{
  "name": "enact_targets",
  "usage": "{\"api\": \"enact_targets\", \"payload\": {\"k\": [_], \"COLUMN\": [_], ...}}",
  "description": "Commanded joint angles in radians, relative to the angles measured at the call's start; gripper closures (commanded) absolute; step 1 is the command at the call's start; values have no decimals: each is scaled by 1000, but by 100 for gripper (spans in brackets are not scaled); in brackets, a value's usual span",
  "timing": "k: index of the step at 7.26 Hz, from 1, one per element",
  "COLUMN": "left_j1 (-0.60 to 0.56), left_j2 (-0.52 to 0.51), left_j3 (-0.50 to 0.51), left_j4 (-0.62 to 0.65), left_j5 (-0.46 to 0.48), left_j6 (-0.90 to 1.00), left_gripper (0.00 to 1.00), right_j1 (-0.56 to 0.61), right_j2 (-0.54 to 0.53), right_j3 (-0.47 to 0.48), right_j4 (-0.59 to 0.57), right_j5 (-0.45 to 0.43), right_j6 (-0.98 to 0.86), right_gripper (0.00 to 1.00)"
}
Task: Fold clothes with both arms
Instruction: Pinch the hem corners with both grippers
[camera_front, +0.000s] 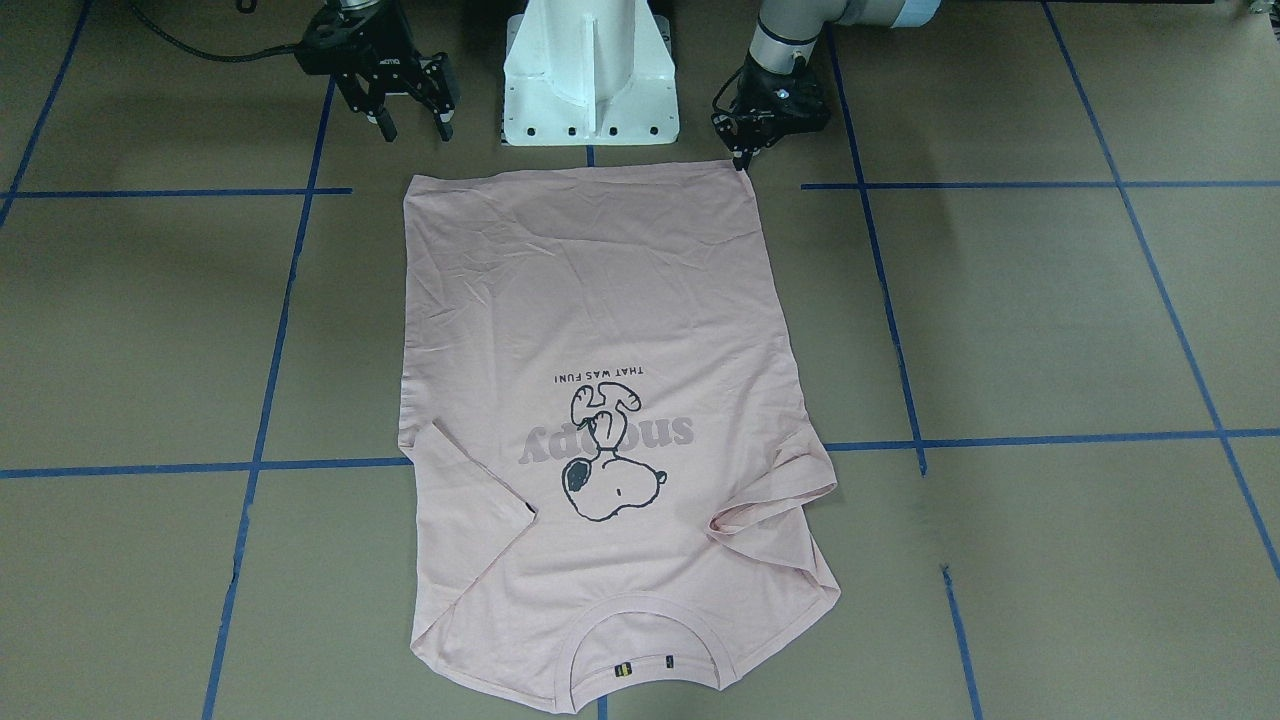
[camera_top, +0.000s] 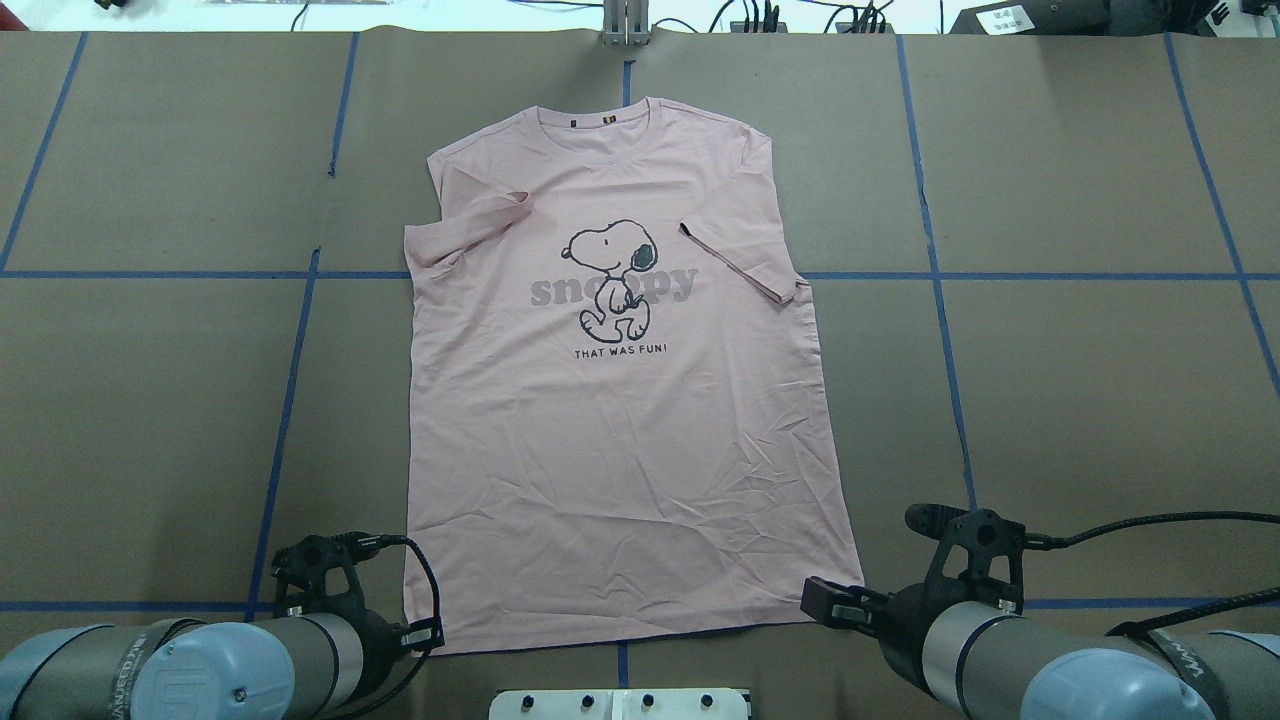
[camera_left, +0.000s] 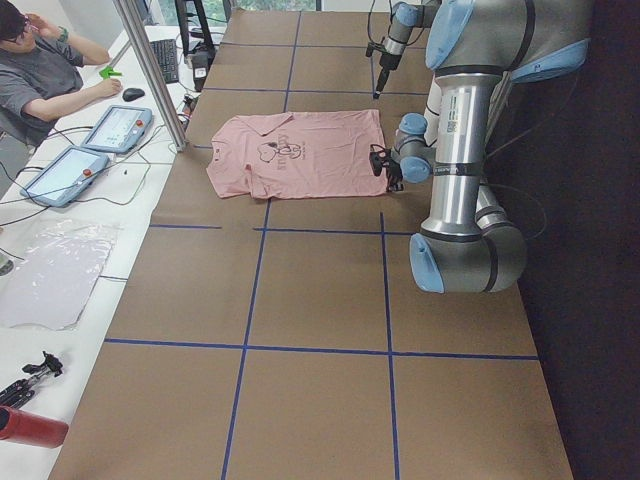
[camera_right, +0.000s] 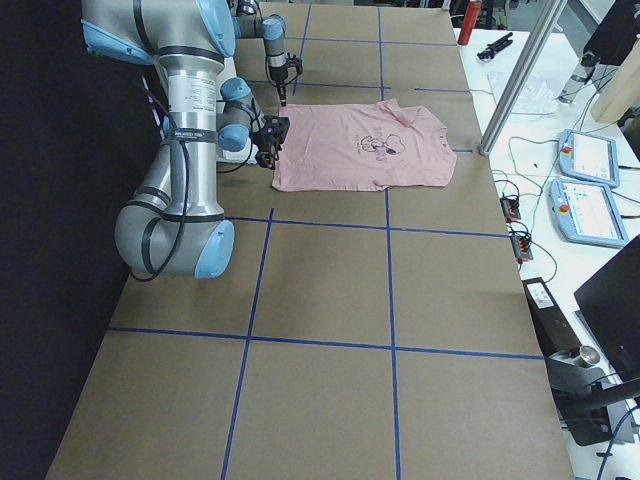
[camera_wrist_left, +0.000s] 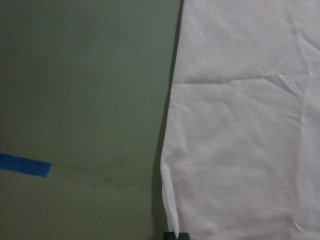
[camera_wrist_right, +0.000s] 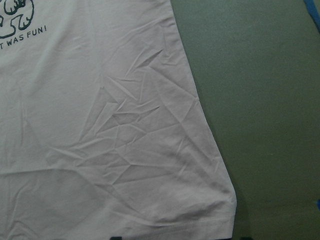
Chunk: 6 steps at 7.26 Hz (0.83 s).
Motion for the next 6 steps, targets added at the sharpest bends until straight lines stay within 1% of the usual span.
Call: {"api": "enact_targets", "payload": {"k": [1,2,5,6], "left_j1": [1,1,-2,-4], "left_j2": [-7,-11,-13,-13], "left_j3": [-6,-11,-21,-29], "left_j4": [6,6,6,6], "left_j5": [-2,-3,-3,-3], "left_j6": [4,4,4,4], "left_gripper": [100,100,100,100], "right_j1": [-4,-4,-5,-4], "right_j2": [37,60,62,59], "right_j3": [-67,-111,-178,-181], "right_j4": [-2,-2,-5,-5], "right_j5": [-1,-1,-11,-11], "right_j6": [2,2,0,-1], "right_gripper": [29,30,33,33]}}
